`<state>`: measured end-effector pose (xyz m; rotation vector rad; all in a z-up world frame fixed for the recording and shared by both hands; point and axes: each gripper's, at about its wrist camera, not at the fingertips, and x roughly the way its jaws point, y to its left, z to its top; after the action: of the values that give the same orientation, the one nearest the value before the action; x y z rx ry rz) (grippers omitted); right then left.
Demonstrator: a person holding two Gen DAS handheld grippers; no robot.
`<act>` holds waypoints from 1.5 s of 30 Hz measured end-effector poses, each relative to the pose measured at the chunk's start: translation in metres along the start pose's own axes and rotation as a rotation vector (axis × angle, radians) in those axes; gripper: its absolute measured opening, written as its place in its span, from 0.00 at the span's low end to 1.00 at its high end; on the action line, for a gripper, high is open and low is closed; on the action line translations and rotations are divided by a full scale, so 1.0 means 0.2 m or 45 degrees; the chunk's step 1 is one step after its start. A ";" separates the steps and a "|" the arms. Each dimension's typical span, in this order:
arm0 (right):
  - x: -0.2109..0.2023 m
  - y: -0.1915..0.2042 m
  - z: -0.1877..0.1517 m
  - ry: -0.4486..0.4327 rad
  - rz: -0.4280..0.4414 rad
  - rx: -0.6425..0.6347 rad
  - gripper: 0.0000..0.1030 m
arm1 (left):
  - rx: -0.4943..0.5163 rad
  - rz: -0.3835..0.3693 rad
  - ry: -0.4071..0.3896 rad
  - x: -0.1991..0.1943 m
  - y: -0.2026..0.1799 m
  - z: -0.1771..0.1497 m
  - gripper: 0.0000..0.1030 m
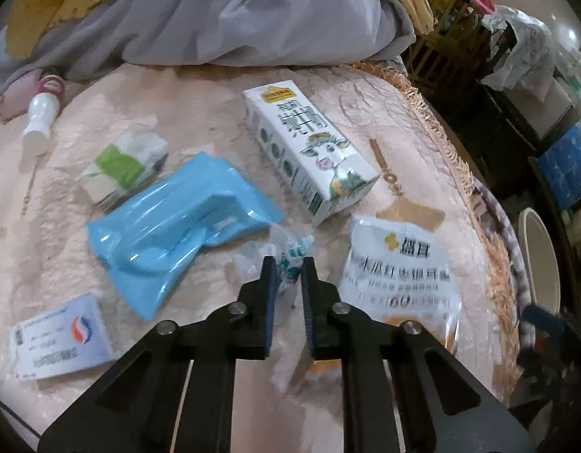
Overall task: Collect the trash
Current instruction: 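Grasp the clear plastic wrapper with the left tool while the right grasps the white-orange snack bag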
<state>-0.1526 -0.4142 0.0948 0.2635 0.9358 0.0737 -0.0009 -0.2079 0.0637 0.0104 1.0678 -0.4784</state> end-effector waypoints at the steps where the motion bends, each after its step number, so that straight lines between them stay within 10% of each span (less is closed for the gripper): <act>1: 0.00 0.00 0.01 -0.003 0.004 0.003 0.62 | 0.003 0.009 0.000 -0.02 0.01 -0.01 0.09; 14: 0.02 0.14 0.15 -0.020 0.063 0.016 0.72 | 0.085 -0.171 0.130 -0.15 -0.11 -0.32 0.09; 27: 0.33 0.49 0.26 0.178 -0.120 -0.242 0.78 | -0.013 -0.025 -0.018 -0.34 0.19 -0.31 0.10; 33: 0.55 0.51 0.25 0.287 -0.250 -0.307 0.78 | -0.071 -0.062 -0.053 -0.33 0.25 -0.27 0.45; 45: 0.43 0.36 0.18 0.200 -0.165 -0.271 0.57 | 0.043 -0.035 -0.066 -0.09 0.07 -0.07 0.53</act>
<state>-0.0696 -0.3373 0.0663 -0.0005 1.0901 0.0745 -0.0141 -0.1857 0.0692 0.0126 1.0098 -0.5188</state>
